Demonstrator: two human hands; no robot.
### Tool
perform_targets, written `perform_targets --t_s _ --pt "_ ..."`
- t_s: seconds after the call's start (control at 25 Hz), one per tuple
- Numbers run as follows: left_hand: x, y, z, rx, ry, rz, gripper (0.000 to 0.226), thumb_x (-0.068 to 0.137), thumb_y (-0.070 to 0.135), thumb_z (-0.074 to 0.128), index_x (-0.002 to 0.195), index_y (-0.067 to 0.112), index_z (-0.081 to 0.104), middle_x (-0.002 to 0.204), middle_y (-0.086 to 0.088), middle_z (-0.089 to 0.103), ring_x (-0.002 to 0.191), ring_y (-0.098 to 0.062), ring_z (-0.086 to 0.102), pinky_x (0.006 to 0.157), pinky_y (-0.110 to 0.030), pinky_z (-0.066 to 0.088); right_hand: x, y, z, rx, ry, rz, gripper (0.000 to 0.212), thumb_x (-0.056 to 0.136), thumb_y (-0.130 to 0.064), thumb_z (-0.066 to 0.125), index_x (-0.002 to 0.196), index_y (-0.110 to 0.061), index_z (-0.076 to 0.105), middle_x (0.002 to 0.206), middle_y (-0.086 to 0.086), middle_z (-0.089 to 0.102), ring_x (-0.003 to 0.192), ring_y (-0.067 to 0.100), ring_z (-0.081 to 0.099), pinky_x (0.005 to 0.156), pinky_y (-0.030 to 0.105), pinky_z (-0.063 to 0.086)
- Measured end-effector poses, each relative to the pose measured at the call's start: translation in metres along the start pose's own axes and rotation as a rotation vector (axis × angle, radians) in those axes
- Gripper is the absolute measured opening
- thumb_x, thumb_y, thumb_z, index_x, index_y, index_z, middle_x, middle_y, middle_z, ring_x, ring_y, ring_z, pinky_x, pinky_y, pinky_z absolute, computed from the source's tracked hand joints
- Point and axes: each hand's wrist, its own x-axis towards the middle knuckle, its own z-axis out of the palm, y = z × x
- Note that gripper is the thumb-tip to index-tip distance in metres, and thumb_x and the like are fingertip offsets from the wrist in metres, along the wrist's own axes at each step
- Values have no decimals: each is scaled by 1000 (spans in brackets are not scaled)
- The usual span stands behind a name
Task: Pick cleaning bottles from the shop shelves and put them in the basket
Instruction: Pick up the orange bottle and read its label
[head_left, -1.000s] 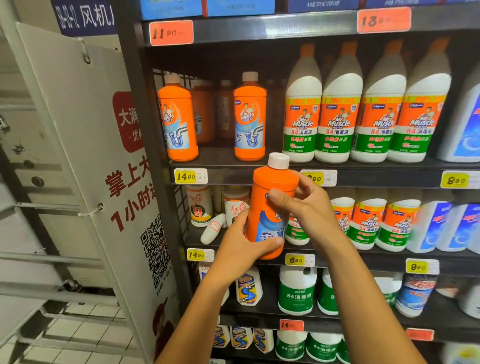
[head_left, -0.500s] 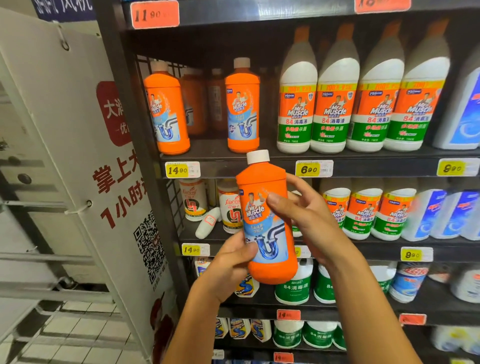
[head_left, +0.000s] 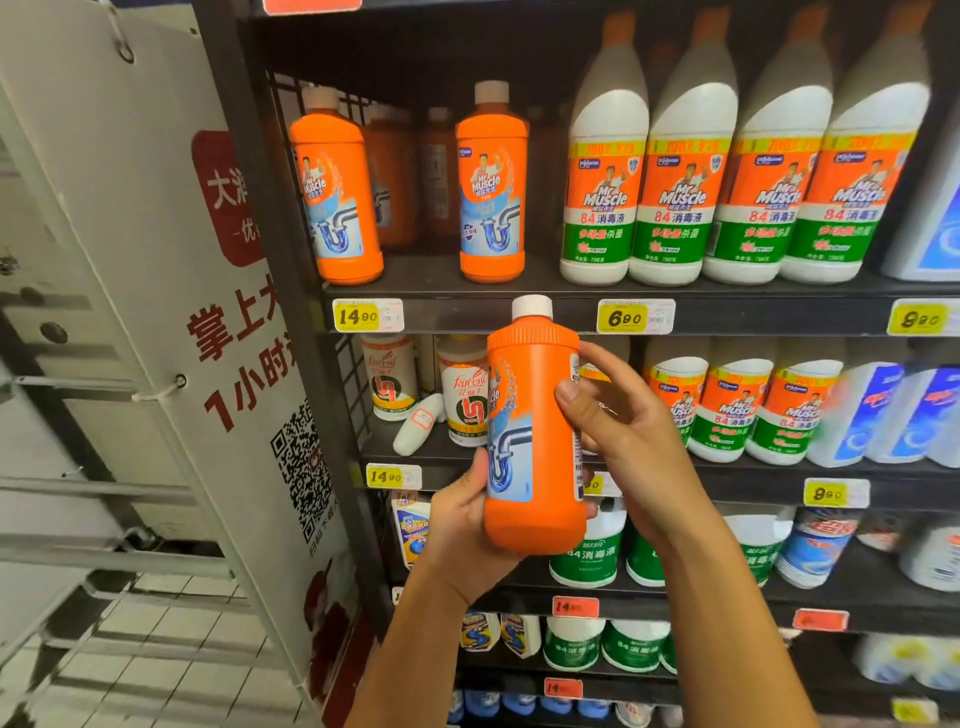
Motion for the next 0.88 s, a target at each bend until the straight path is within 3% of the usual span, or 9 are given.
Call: perform_targets --t_s 0.12,0.2,0.32,0.44,0.52,0.56,0.68,0.76,0.88 --pt "-1 1 -2 108 59 12 88 71 44 79 143 7 44 142 -30 48 114 -50 55 83 -58 55 2 5 -2 30 25 28 49 80 -35 71 128 -34 59 102 -16 75 96 5 72 70 22 59" --pt "-3 8 -2 286 159 91 65 79 39 68 135 10 53 132 -23 61 117 -39 60 95 -55 52 4 13 -7 111 44 90 52 82 -34 68 132 -26 59 108 -7 76 103 15 72 83 32 60" --pt "-8 23 15 695 255 228 40 78 39 67 113 20 67 106 -7 76 92 -18 74 74 -29 59 6 29 -9 284 100 194 51 84 -33 63 131 -15 61 113 5 75 105 23 71 84 36 60" --pt "-8 21 30 1261 521 369 65 59 66 72 114 32 66 104 3 75 91 -15 72 79 -32 58 8 46 -2 546 85 340 61 85 -48 56 131 -9 61 124 16 69 116 33 65 100 50 51" --pt "-9 11 36 1685 782 519 80 55 78 64 122 36 64 105 8 73 95 -15 69 85 -32 55 8 57 5 730 62 374 63 84 -56 52 124 -10 67 127 18 67 117 33 65 98 49 53" --pt "-10 6 37 1813 838 628 80 56 77 68 123 33 66 105 7 73 95 -17 69 84 -30 55 7 61 8 806 63 378 64 83 -58 52 124 -11 67 127 18 67 116 32 66 93 47 56" --pt "-7 -1 31 1948 783 947 74 60 61 82 115 13 73 99 -6 76 84 -28 72 73 -37 58 3 74 11 937 91 374 71 82 -59 55 135 -13 57 130 15 66 116 32 66 88 45 58" --pt "-5 -2 27 1994 745 1063 72 62 61 78 111 8 74 94 -8 76 78 -29 73 66 -40 59 2 79 10 947 105 370 74 83 -60 54 141 -15 52 135 14 63 122 31 62 96 45 54" --pt "-4 0 22 1931 715 940 77 64 70 66 117 15 70 102 -1 75 85 -23 72 71 -37 59 4 78 9 871 93 353 72 84 -60 52 139 -13 54 135 15 62 125 32 60 101 47 49"
